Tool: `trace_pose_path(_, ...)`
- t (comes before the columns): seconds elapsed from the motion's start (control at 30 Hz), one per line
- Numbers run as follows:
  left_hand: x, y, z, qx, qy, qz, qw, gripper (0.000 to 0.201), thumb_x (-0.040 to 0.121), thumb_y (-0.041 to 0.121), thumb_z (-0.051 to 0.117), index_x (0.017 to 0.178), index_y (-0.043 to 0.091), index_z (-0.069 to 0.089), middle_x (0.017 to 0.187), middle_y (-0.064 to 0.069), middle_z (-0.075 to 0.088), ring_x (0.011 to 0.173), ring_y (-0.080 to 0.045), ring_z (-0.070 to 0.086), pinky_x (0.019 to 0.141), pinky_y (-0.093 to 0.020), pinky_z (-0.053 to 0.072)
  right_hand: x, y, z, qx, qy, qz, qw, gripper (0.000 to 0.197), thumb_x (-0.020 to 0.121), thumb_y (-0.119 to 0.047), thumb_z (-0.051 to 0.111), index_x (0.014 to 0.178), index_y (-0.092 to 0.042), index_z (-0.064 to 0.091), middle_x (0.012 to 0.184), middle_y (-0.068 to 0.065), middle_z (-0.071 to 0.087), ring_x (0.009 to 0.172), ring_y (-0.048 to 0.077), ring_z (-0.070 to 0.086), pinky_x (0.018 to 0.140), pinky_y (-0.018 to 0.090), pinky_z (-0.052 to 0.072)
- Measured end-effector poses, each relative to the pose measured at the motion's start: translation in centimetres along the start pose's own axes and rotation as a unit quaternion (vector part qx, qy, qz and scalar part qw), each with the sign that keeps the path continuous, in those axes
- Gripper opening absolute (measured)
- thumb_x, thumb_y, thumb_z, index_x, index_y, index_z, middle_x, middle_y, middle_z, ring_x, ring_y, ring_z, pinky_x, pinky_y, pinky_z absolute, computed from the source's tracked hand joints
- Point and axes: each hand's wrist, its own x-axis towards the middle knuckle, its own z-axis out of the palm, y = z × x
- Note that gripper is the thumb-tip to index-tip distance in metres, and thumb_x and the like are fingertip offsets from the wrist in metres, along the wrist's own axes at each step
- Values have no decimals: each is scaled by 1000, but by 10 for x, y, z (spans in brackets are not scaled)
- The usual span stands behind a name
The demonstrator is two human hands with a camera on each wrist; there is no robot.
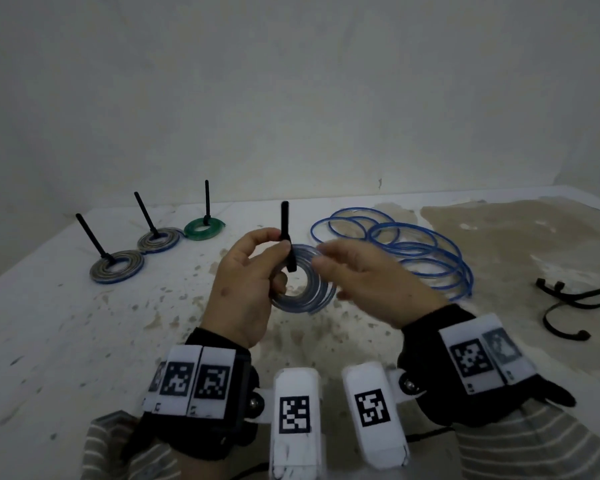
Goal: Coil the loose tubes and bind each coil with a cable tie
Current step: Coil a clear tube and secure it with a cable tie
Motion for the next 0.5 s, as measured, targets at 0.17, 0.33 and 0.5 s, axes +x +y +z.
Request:
trace_pose_path(0.17, -2, 0, 5, -56, 6, -3, 998, 13, 92, 6, 48, 86, 16, 54, 55, -1, 51, 41, -9, 35, 47, -22, 33, 2, -1, 11, 38, 10, -36, 999, 21, 93, -13, 48, 91, 1, 64, 82, 11, 69, 79, 27, 63, 82, 49, 49)
trace_pose_path(0.33, 0, 2, -4, 1, -68, -12, 998, 7, 91, 10, 50, 87, 15, 52, 65, -3, 67, 49, -16, 59, 52, -25, 49, 0, -3, 4, 37, 3, -50, 998, 18, 93, -5, 46, 92, 5, 60, 71, 4, 63, 72, 25, 59, 79, 49, 49)
trace_pose_path(0.5, -2, 5, -12, 58, -125, -5, 990, 8, 86, 5, 54, 81, 10, 50, 64, -11, 64, 47, -20, 58, 49, -24, 50, -6, -3, 4, 64, -69, -39, 995, 15, 95, -6, 42, 109, -9, 39, 69, -1, 57, 68, 11, 54, 69, 26, 46)
